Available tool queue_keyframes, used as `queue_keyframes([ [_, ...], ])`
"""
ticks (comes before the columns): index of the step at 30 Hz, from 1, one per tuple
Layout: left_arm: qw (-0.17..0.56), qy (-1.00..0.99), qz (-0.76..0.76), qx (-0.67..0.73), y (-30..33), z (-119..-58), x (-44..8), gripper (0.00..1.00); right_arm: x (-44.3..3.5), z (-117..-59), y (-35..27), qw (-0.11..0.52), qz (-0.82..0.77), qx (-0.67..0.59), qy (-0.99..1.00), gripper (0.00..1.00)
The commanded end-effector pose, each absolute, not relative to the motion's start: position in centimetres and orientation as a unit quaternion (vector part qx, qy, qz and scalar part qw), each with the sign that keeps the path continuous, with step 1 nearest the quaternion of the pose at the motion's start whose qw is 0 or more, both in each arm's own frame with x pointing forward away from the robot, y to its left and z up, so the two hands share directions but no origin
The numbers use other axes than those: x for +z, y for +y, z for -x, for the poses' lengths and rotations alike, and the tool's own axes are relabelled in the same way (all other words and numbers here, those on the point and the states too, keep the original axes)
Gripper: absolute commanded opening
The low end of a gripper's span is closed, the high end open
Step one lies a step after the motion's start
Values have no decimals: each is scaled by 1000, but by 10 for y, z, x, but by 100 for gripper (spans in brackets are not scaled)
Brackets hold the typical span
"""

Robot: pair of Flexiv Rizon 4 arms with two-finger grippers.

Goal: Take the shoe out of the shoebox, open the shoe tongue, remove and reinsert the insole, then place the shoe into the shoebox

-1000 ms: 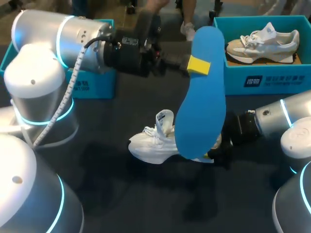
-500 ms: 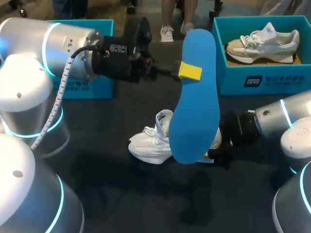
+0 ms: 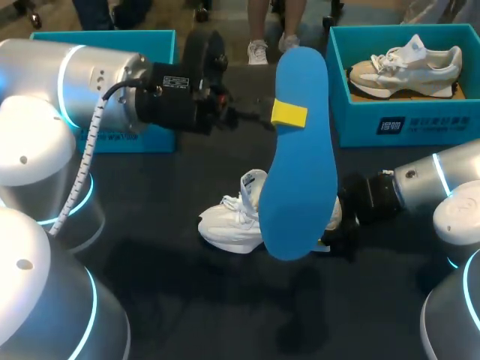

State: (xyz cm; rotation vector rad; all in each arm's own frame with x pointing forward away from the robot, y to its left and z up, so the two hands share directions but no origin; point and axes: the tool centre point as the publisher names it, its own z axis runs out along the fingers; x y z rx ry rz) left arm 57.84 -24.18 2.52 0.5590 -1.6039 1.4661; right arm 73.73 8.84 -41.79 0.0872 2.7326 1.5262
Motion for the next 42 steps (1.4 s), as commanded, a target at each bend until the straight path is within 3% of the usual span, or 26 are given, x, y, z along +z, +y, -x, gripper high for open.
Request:
queue_keyframes([
  [1, 433, -643, -226, 590, -242, -576, 24, 0, -423, -736, 93, 6, -28, 487, 873, 0],
  [9, 433, -643, -226, 590, -242, -576, 24, 0, -423, -736, 93, 6, -28, 487, 873, 0],
  [11, 433, -643, -226, 590, -242, -576, 24, 0, -423, -736, 93, 6, -28, 487, 873, 42],
  [12, 433, -643, -226, 590, -242, -576, 24, 0, -423, -736, 93, 6, -28, 487, 873, 100],
  [42, 433, -643, -226, 590, -242, -576, 24, 0, -393, -728, 77, 26, -41, 431, 901, 100],
])
